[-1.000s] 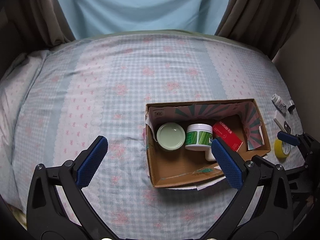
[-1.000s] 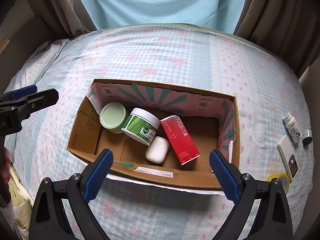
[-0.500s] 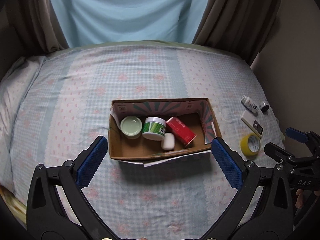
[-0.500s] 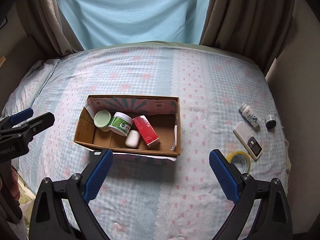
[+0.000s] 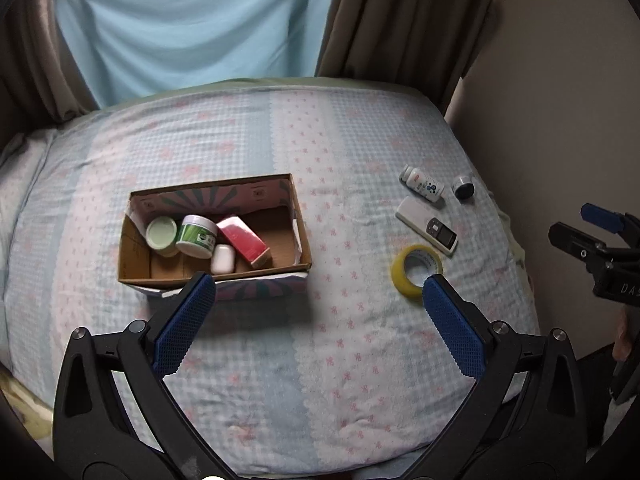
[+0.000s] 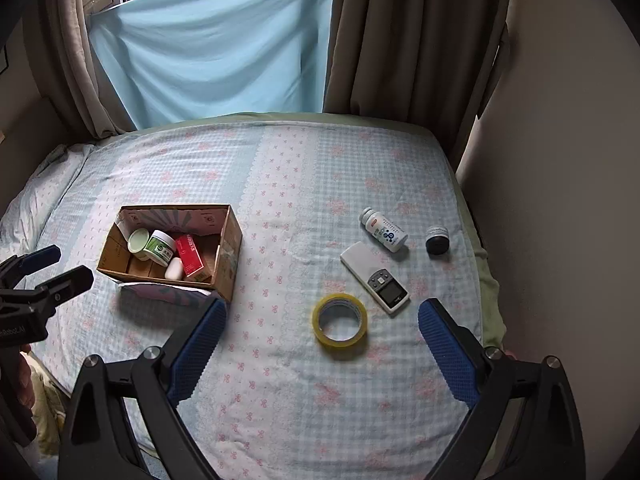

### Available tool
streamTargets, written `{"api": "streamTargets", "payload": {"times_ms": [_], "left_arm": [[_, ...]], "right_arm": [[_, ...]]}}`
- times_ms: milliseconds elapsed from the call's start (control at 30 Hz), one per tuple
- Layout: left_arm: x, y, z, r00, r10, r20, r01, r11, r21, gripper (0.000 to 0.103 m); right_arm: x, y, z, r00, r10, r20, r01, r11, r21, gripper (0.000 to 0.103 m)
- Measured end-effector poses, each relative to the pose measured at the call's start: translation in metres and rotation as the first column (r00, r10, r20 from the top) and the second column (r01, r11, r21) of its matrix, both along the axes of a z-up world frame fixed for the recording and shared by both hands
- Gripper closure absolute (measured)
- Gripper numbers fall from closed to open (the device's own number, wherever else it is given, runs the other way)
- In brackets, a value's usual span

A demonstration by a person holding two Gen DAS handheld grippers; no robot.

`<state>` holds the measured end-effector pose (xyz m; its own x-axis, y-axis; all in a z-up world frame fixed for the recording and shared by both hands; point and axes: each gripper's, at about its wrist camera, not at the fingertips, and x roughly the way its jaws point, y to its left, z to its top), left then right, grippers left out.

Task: Organize rigid objects
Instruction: 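Grasp the yellow tape roll with left tool while right tool grasps white remote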

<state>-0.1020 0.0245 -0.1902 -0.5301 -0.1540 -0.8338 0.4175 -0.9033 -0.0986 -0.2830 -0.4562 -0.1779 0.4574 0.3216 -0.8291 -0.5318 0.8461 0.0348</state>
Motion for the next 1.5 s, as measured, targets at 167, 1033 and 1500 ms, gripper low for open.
{"api": "streamTargets", "payload": {"times_ms": [167, 1033, 1500], "left_arm": [[-0.032, 0.056, -0.019, 0.996, -0.065, 0.057, 0.064, 0.998, 0.013, 0.000], [-0.174, 0.121, -0.258, 0.880, -0.264, 0.395, 0.209, 0.962, 0.177, 0.000], [-0.222, 0.144, -0.318, 0.826, -0.421, 0.376, 0.394, 0.907, 0.149, 0.000]], "right_arm": [[0.035, -0.036, -0.015, 0.998, 0.060, -0.021, -0.060, 0.998, 0.025, 0.007], [0.181, 0.003, -0.212, 0.928, 0.276, -0.251, -0.330, 0.921, -0.208, 0.007], [0.208, 0.050, -0.302, 0.854, 0.359, -0.377, -0.482, 0.818, -0.313, 0.007]]}}
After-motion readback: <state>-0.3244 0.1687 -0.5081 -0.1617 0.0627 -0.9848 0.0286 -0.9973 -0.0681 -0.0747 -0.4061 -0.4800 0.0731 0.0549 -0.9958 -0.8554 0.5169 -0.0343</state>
